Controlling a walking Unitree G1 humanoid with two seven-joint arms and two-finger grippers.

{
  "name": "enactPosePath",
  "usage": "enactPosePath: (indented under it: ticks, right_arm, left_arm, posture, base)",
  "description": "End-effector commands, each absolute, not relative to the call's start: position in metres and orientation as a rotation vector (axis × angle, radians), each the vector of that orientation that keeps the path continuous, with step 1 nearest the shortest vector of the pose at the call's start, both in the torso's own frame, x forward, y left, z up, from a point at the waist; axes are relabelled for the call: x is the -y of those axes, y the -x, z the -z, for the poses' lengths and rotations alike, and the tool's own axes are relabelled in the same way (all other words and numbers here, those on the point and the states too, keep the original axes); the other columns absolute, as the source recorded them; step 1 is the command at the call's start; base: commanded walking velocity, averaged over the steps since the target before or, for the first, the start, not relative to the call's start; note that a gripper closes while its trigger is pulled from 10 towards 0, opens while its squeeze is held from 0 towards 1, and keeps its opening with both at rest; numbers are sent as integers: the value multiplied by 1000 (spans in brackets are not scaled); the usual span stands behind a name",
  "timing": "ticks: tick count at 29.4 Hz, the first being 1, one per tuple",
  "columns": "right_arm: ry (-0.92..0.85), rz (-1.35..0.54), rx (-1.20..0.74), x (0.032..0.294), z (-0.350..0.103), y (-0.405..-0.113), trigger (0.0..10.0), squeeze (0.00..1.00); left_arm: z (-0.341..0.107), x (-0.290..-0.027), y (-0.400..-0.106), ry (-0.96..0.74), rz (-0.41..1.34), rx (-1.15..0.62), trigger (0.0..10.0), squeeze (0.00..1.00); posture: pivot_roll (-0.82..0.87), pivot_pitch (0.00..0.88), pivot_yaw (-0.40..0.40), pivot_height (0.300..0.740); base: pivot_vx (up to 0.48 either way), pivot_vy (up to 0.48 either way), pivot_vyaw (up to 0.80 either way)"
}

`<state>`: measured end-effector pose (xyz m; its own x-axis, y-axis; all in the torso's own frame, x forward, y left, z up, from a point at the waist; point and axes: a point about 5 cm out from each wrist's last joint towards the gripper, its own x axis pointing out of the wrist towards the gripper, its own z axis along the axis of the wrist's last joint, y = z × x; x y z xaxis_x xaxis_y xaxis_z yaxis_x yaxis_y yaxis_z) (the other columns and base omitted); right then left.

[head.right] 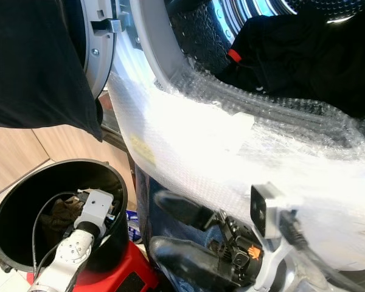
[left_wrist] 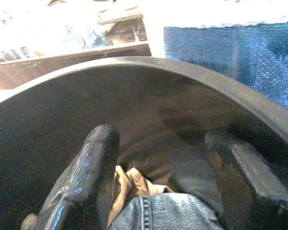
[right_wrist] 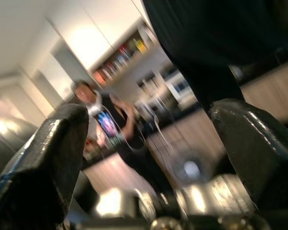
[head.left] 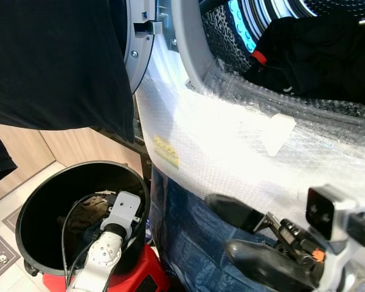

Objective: Clothes washing

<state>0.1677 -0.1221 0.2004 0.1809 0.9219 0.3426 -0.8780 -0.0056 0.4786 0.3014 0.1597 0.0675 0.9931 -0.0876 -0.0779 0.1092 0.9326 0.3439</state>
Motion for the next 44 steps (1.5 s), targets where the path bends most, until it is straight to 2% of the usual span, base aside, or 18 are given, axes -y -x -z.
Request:
enactPosePath:
  ticks: [1,4,5,8,9,10,11,13,14,17,18,26,27,35,38,41,42,44]
  right_arm:
    - [-641,-1367,-189,123,-170,-165,10000,0]
    - [-567,-1234,-327,137,-123,-166,10000,0]
    - [-567,-1234,-327,137,-123,-166,10000,0]
    - [-446,-1012,-477,153,-75,-174,10000,0]
    - [-446,-1012,-477,153,-75,-174,10000,0]
    - [-311,-860,-589,163,-41,-178,10000,0]
    - [-311,-860,-589,163,-41,-178,10000,0]
    - [-176,-750,-694,172,-10,-177,10000,0]
    - [-102,-650,-778,177,14,-175,10000,0]
    - [-10,-476,-910,188,43,-172,10000,0]
    - [41,-305,-997,200,63,-167,10000,0]
    - [164,-66,-1065,205,88,-155,10000,0]
    - [192,27,-1145,210,94,-145,10000,0]
    - [203,147,-1184,210,99,-139,10000,0]
    - [205,102,-1176,200,100,-142,10000,0]
    - [196,122,-1176,199,100,-143,10000,0]
    - [209,120,-1176,199,100,-143,10000,0]
    - [211,116,-1174,198,100,-144,10000,0]
  left_arm:
    - [-66,-162,-298,-375,97,-65,10000,0]
    - [-69,-168,-297,-388,46,-50,10000,0]
    - [-69,-168,-297,-388,46,-50,10000,0]
    - [-75,-179,-295,-380,-49,-22,10000,0]
    - [-75,-179,-295,-380,-49,-22,10000,0]
    - [-79,-185,-293,-378,-106,-3,10000,0]
    - [-79,-185,-293,-378,-106,-3,10000,0]
    - [-83,-192,-291,-386,-160,16,10000,0]
    - [-85,-198,-288,-386,-204,32,10000,0]
    - [-91,-203,-284,-413,-243,65,10000,0]
    - [-99,-206,-279,-436,-268,98,10000,0]
    - [-114,-208,-254,-484,-310,164,10000,0]
    - [-122,-202,-249,-508,-275,203,10000,0]
    - [-153,-160,-235,-675,44,377,10000,0]
    - [-140,-125,-232,-594,376,271,10000,0]
    - [-129,-110,-233,-461,512,175,10000,0]
    - [-121,-102,-236,-362,561,110,10000,0]
    - [-115,-98,-238,-335,606,60,10000,0]
  posture:
    - [-19,126,-53,740]
    - [-10,126,-56,740]
    - [-10,126,-56,740]
    - [-10,129,-55,740]
    - [-10,129,-55,740]
    - [-7,131,-56,740]
    - [-7,131,-56,740]
    - [-8,133,-54,740]
    - [1,134,-54,740]
    - [16,134,-54,740]
    - [30,134,-51,740]
    - [34,140,-39,740]
    - [52,141,-38,740]
    - [71,146,-40,740]
    - [74,148,-37,740]
    - [67,145,-31,740]
    - [67,145,-31,740]
    - [52,142,-23,740]
  base:
    - [0,0,0]
    - [0,0,0]
    - [0,0,0]
    - [0,0,0]
    - [0,0,0]
    - [0,0,0]
    - [0,0,0]
    - [0,0,0]
    - [0,0,0]
    - [0,0,0]
    - [0,0,0]
    - [0,0,0]
    - [0,0,0]
    - [0,0,0]
    - [0,0,0]
    - [0,0,0]
    - [0,0,0]
    - [0,0,0]
